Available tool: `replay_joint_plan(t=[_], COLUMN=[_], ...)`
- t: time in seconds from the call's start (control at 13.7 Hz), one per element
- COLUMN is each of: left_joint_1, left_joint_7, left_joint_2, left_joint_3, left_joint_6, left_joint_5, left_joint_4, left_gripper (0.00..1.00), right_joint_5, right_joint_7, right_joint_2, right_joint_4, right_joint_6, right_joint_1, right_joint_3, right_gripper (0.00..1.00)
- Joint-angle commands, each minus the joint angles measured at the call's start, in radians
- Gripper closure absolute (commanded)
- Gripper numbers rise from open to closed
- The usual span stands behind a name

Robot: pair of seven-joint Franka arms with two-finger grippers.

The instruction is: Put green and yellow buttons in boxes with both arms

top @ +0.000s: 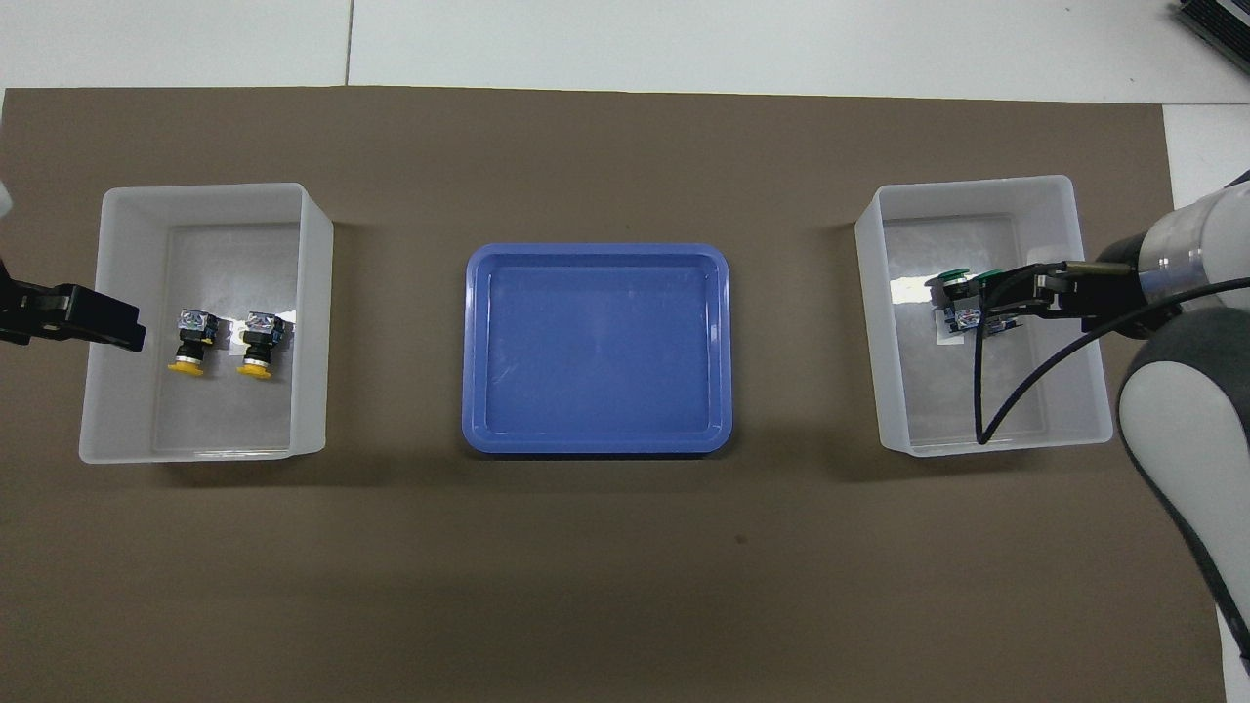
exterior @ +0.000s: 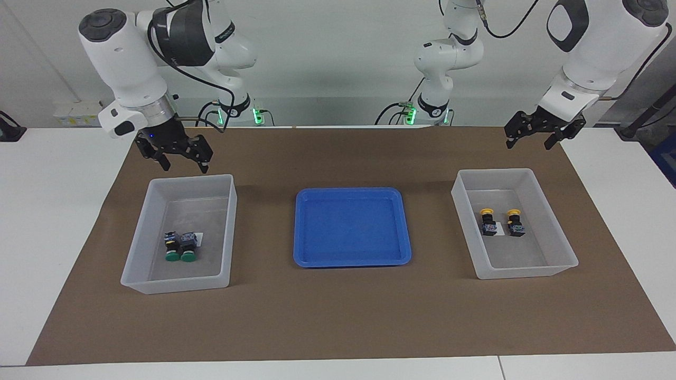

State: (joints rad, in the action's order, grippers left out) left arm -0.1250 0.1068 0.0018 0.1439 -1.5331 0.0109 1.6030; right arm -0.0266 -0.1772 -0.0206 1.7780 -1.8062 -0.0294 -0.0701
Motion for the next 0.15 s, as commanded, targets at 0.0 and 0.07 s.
replay_joint_plan(t=[0.0,0.07], left_joint_1=[0.002,0.002], left_joint_7=[-0.010,-0.012], left_joint_2=[-0.033,-0.034], left_joint_3=[-0.003,-0.003], left_joint_6=[0.013,0.010], left_joint_5=[-0.011,-0.012], left_joint_4=[0.029,0.029], left_gripper=[0.00,0.00], right_joint_5=[-0.015,-0.015], right_joint_7=[-0.004,-0.002], right_joint_2=[-0.015,-0.015], right_joint_4=[0.009,0.009], right_joint_6=[0.002,0.001], right_joint_1=[-0.011,-0.012], right_joint_3=[-0.007,-0.008], right_gripper=[0.00,0.00])
